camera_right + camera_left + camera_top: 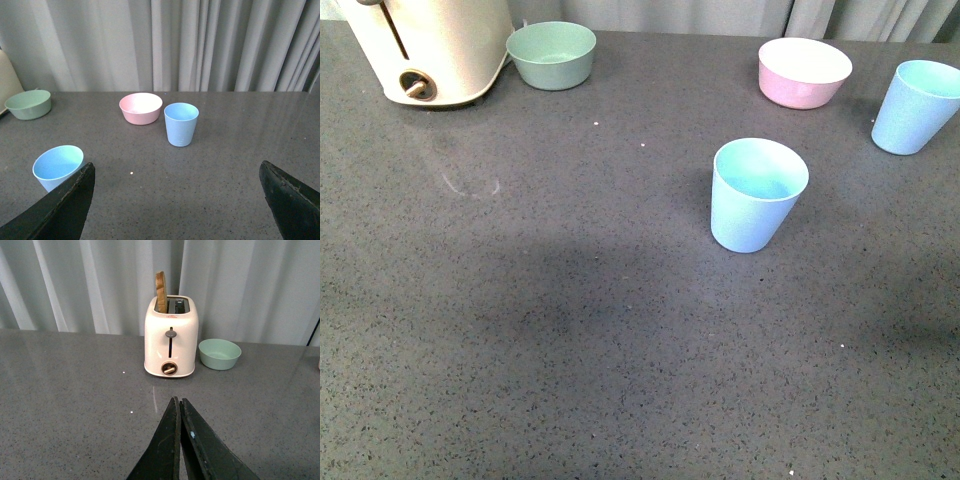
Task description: Stack blue cups with both arms
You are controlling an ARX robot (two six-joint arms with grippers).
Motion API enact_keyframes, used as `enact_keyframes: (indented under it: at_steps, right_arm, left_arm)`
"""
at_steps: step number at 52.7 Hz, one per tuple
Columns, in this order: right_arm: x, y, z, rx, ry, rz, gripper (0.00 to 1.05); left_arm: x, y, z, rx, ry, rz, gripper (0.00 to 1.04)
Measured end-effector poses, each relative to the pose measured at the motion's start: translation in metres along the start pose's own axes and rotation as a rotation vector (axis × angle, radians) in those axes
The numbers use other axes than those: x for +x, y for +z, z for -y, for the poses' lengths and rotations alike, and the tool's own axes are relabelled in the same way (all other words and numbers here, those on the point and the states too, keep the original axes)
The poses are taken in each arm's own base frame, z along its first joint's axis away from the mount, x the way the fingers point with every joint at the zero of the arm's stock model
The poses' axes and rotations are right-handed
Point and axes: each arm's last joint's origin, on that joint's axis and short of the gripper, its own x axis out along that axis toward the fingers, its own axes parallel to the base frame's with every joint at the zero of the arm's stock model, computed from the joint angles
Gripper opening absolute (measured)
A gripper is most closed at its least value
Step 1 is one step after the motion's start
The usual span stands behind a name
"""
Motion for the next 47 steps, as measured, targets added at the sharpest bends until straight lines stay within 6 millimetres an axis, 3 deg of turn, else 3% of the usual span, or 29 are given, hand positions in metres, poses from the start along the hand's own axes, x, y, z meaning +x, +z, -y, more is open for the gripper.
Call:
enact_keyframes:
  at_steps: [47]
  right_arm:
    - [0.000,0.000,0.000,0.000,0.000,0.000,0.96]
  left_arm:
    - [-0.027,-0.002,0.000,0.000,0.000,-0.004,0.02]
